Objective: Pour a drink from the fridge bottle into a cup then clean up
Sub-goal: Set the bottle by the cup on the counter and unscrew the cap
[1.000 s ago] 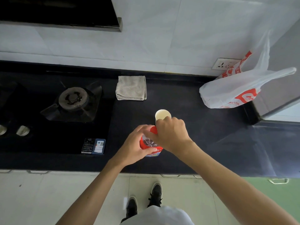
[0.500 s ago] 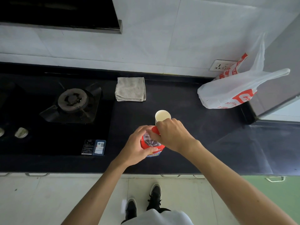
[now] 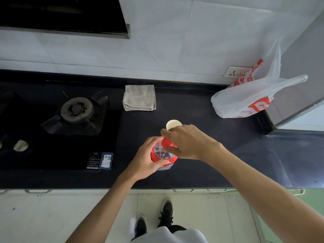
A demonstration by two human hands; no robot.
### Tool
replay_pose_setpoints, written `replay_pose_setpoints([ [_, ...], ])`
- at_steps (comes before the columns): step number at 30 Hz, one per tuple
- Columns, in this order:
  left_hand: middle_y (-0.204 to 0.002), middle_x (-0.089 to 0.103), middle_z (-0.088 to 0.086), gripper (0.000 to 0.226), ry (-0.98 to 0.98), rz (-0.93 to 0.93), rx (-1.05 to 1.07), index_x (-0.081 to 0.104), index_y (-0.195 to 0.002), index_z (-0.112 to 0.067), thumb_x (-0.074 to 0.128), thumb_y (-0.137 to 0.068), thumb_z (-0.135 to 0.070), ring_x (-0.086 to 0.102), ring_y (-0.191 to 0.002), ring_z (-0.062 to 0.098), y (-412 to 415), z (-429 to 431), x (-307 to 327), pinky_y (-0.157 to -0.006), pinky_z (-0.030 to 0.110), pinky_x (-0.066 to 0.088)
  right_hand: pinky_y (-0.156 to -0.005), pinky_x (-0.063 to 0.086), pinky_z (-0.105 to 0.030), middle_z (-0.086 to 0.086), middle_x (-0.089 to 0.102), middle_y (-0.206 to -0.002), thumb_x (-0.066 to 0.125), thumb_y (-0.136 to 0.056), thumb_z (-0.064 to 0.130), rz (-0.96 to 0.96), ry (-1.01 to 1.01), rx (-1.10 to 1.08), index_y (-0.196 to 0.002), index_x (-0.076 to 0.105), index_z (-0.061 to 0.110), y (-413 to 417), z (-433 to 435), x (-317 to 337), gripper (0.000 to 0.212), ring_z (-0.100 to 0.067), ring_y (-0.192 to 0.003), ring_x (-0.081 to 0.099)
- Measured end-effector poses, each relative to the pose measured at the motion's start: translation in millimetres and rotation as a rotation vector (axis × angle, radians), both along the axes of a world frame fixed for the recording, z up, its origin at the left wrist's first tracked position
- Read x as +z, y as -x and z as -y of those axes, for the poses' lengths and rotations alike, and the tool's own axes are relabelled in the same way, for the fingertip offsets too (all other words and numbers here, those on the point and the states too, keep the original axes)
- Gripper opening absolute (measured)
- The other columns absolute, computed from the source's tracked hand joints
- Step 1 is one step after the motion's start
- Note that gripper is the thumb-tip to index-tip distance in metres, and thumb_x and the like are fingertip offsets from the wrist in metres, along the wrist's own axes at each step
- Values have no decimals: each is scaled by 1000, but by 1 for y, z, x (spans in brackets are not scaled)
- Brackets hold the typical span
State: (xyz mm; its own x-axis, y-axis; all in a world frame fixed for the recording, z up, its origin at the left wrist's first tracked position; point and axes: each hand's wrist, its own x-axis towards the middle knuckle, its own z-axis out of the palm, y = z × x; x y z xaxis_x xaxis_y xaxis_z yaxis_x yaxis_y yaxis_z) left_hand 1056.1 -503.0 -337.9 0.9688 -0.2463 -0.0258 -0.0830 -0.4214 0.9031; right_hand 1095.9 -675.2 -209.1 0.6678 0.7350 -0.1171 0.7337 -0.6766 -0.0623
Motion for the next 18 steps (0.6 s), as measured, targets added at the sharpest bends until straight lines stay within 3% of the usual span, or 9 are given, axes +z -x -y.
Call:
replay_pose_setpoints([
  [2,-127,49,-21,71,19,-5,-7,40,-131,-44,84,-78,-28,51,-121,-6,0,0,1,-89,5,46,-63,48,-35,-3,70,-93,48,-99,49,46,-34,-60,-116,53,13,6,-2,-8,40,-28,-76,65],
  [7,-128,54,-16,67,41,-8,-17,46,-131,-35,84,-77,-28,55,-120,0,0,0,-1,-90,12,50,-58,46,-34,-5,67,-92,51,-100,34,57,-110,-65,-118,54,12,9,-4,-17,29,-29,-75,66],
  [10,-126,56,-14,66,31,-7,-23,46,-130,-34,84,-76,-32,59,-119,6,-1,1,-1,-93,20,54,-73,57,-39,-3,61,-108,60,-96,26,19,-55,48,-130,49,19,4,0,-11,37,-25,-95,65],
  [13,-128,55,-14,67,13,-19,-5,45,-131,-34,84,-76,-34,59,-119,7,0,1,-2,-95,26,56,-85,55,-41,-4,56,-124,70,-90,18,9,24,118,-142,43,23,2,2,-4,58,-23,-110,60],
  [15,-128,55,-14,67,8,-20,4,44,-130,-34,84,-76,-33,59,-119,8,1,1,-2,-95,27,56,-79,54,-37,-4,57,-122,70,-89,17,43,13,150,-142,45,23,1,3,-3,59,-22,-107,60],
  [18,-129,54,-13,69,37,-5,-14,45,-134,-33,84,-77,-31,56,-121,4,1,0,-1,-95,20,53,-59,47,-31,-2,65,-98,70,-87,31,144,-74,114,-120,60,17,4,5,-8,37,-22,-84,65],
])
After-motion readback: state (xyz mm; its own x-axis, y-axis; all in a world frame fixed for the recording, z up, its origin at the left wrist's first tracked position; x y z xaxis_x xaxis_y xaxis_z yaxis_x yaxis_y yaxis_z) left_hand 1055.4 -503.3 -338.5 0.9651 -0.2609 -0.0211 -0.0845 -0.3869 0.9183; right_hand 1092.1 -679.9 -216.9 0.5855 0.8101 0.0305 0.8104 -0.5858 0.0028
